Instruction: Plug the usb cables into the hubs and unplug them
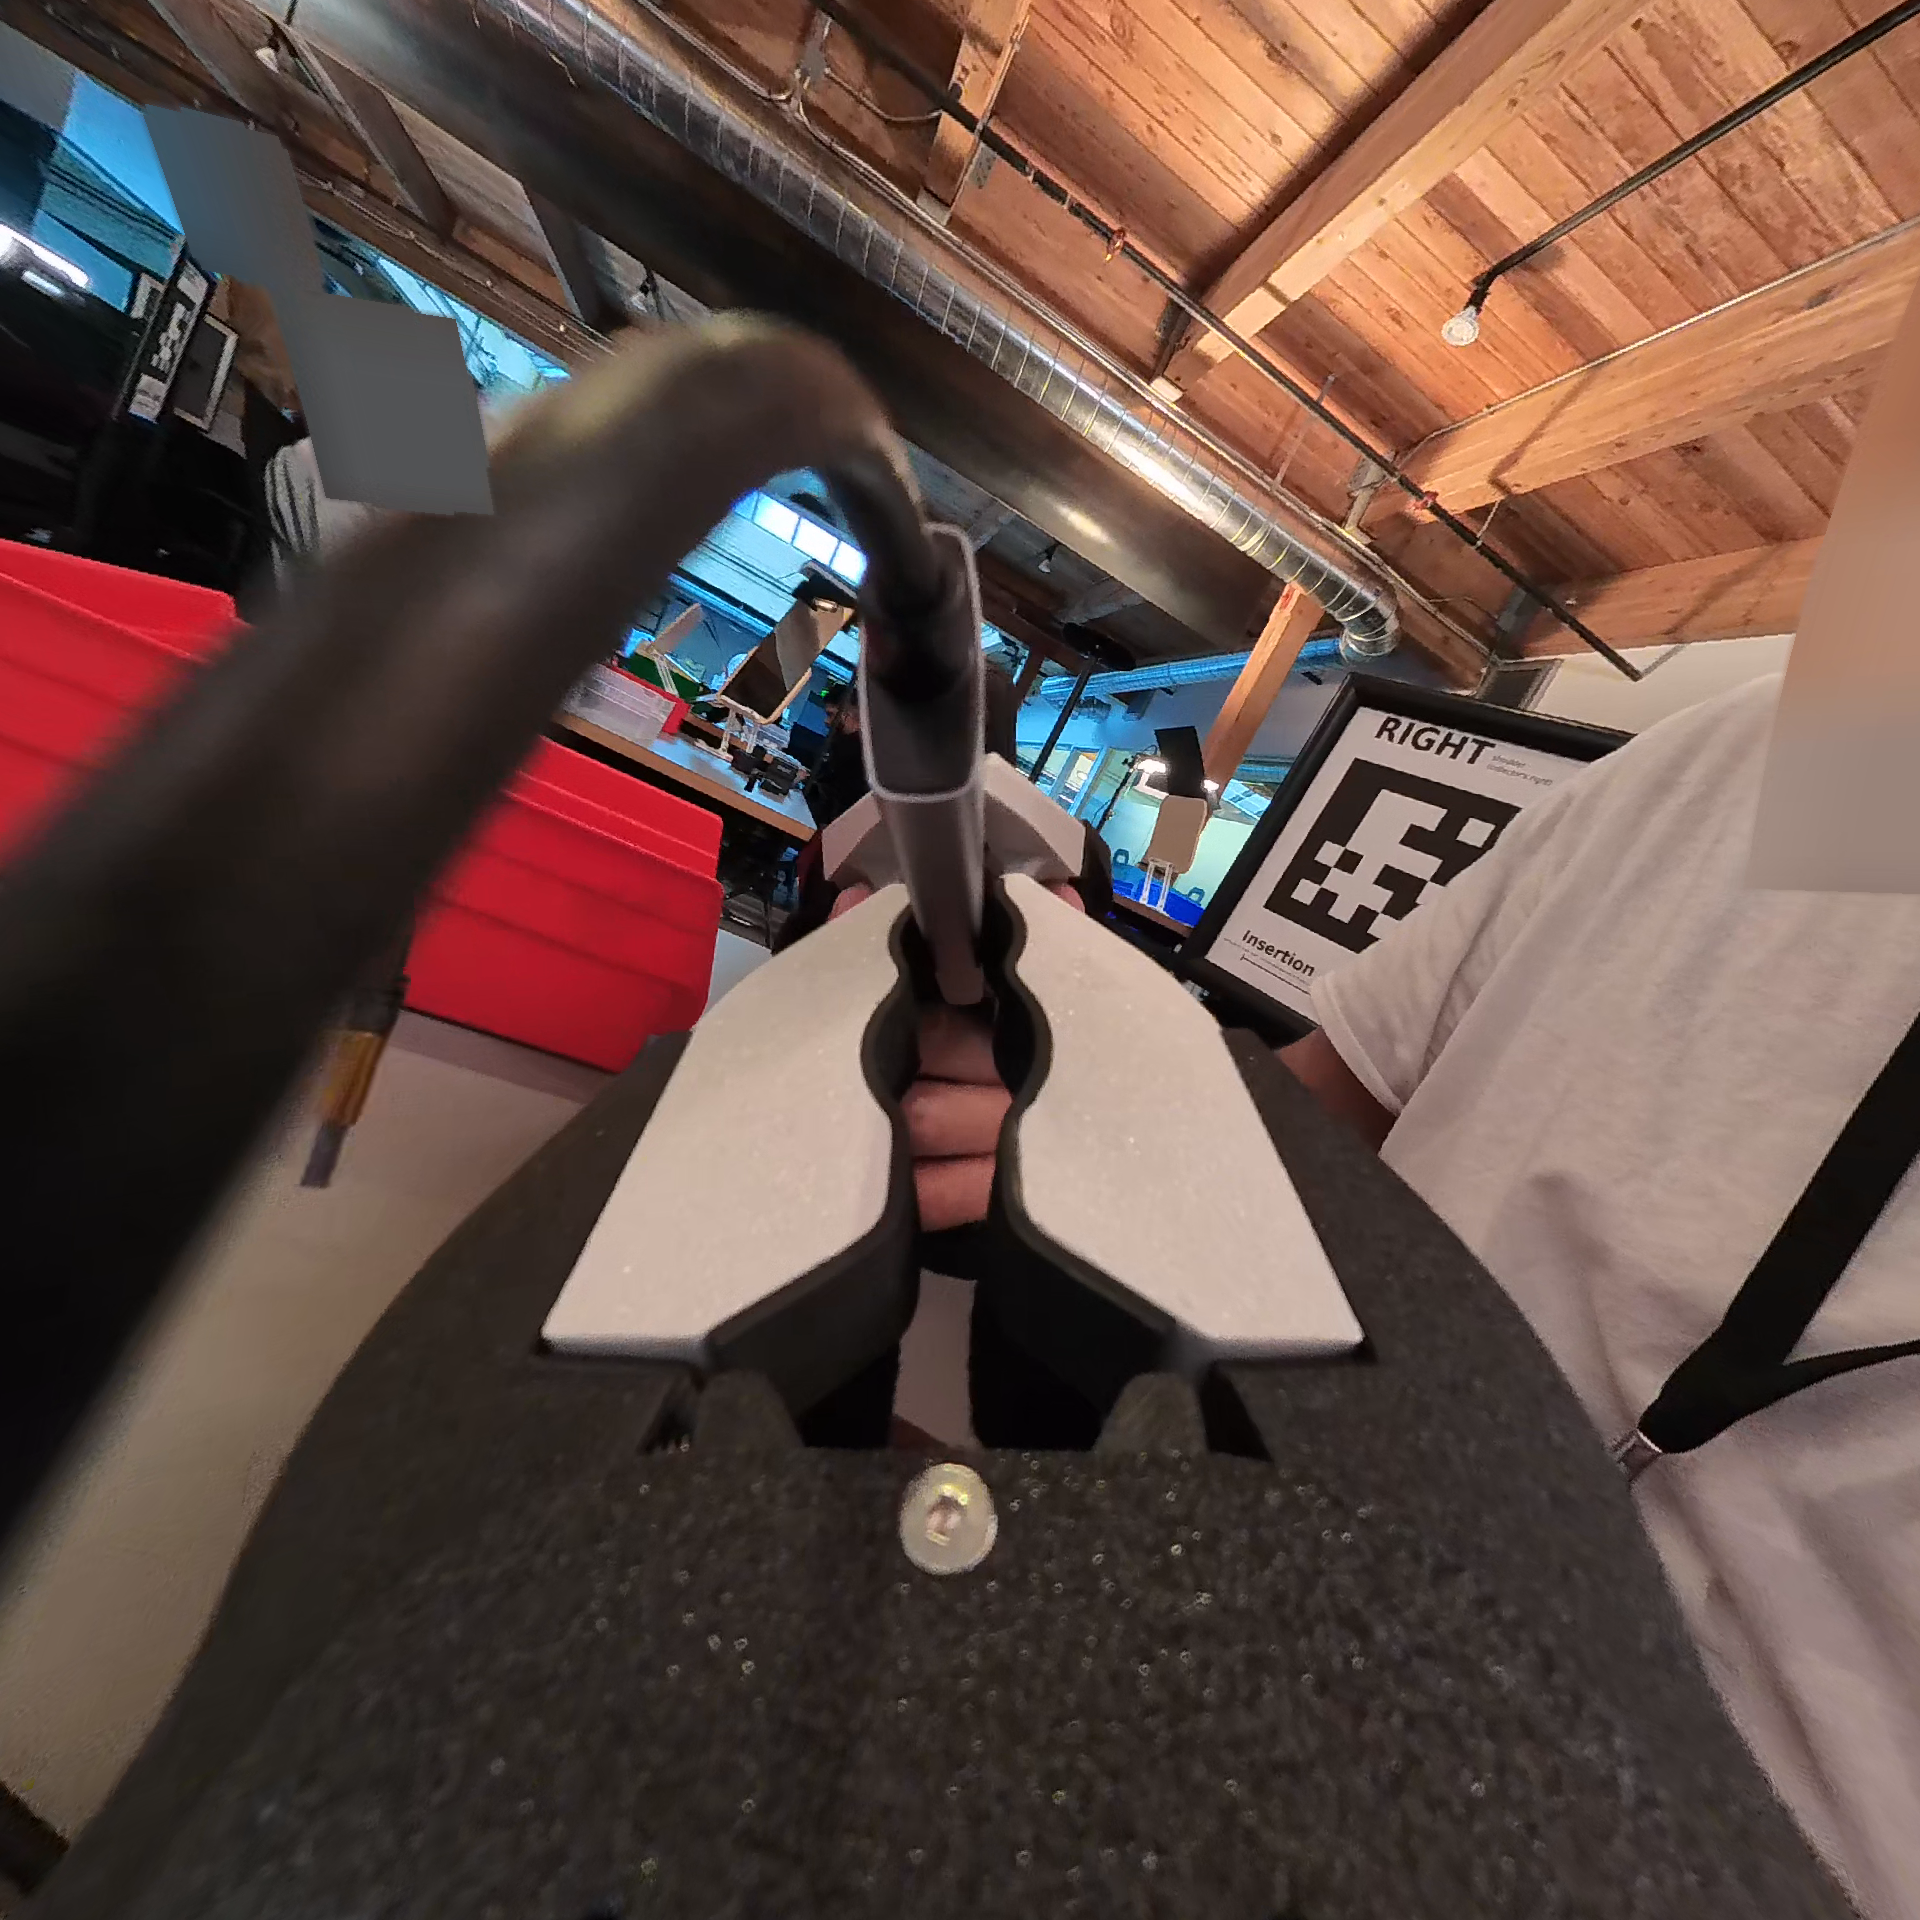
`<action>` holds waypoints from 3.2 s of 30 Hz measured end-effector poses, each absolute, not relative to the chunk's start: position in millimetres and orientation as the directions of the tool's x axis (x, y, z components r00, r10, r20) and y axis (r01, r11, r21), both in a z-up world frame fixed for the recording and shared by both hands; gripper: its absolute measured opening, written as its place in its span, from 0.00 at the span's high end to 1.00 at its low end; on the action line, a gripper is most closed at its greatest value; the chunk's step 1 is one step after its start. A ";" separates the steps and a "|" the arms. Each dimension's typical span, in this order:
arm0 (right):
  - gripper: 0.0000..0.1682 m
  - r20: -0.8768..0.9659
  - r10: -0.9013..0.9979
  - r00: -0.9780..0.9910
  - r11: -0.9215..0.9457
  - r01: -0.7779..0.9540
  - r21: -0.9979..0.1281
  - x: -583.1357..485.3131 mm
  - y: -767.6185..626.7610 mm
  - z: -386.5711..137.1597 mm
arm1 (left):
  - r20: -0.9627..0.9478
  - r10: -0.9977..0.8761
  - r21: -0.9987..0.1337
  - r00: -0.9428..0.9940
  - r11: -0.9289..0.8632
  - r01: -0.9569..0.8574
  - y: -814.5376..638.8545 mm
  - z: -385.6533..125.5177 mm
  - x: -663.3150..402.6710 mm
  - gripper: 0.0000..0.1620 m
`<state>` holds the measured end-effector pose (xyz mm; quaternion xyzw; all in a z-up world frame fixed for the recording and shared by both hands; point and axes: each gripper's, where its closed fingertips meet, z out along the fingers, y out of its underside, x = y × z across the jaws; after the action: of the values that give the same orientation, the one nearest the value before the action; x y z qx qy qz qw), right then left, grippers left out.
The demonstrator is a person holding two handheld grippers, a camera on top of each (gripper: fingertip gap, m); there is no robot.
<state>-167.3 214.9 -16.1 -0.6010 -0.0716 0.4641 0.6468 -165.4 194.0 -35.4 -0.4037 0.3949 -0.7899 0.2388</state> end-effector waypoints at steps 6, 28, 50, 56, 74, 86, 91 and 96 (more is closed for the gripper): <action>0.98 -0.468 0.682 0.562 -0.149 -0.520 -0.841 -165.3 215.4 -16.0 | 0.452 -0.697 -0.817 -0.557 -0.573 0.055 193.6 -36.8 -164.8 0.94; 0.97 -0.159 0.160 0.974 -0.329 -0.100 -0.939 50.3 147.7 17.3 | 0.415 -0.807 -0.889 -0.421 -0.458 0.001 216.9 -62.5 -166.0 0.94; 0.94 0.261 0.668 0.697 -0.739 0.663 0.119 165.4 112.0 -151.1 | 0.356 -0.843 -0.926 -0.402 -0.376 -0.032 209.6 -70.6 -164.9 0.94; 0.79 0.212 0.486 0.848 -0.798 0.529 -0.289 127.4 133.2 -108.4 | 0.339 -0.881 -0.933 -0.329 -0.361 0.004 233.6 -67.2 -168.7 0.94; 0.36 0.076 0.823 0.562 -0.393 0.662 -0.639 -110.4 143.8 -182.5 | 0.312 -0.879 -0.944 -0.360 -0.330 -0.013 232.0 -65.7 -174.4 0.94; 0.77 0.026 0.741 0.671 -0.491 0.567 -0.661 -92.0 157.3 -196.4 | 0.318 -0.853 -0.943 -0.415 -0.330 -0.043 221.2 -68.8 -174.3 0.94; 0.95 0.138 0.747 0.650 -0.418 0.621 -0.663 -96.9 154.4 -195.5 | 0.322 -0.852 -0.942 -0.412 -0.330 -0.055 220.3 -72.2 -172.0 0.94; 0.97 0.204 0.733 0.649 -0.376 0.636 -0.674 -96.7 159.2 -183.0 | 0.319 -0.857 -0.943 -0.405 -0.329 -0.046 222.2 -70.8 -172.6 0.94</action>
<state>-96.7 159.2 -183.0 -0.8269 -0.4137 0.0647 0.3754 -172.6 222.2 -70.8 -0.4556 0.4953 -0.6761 0.3000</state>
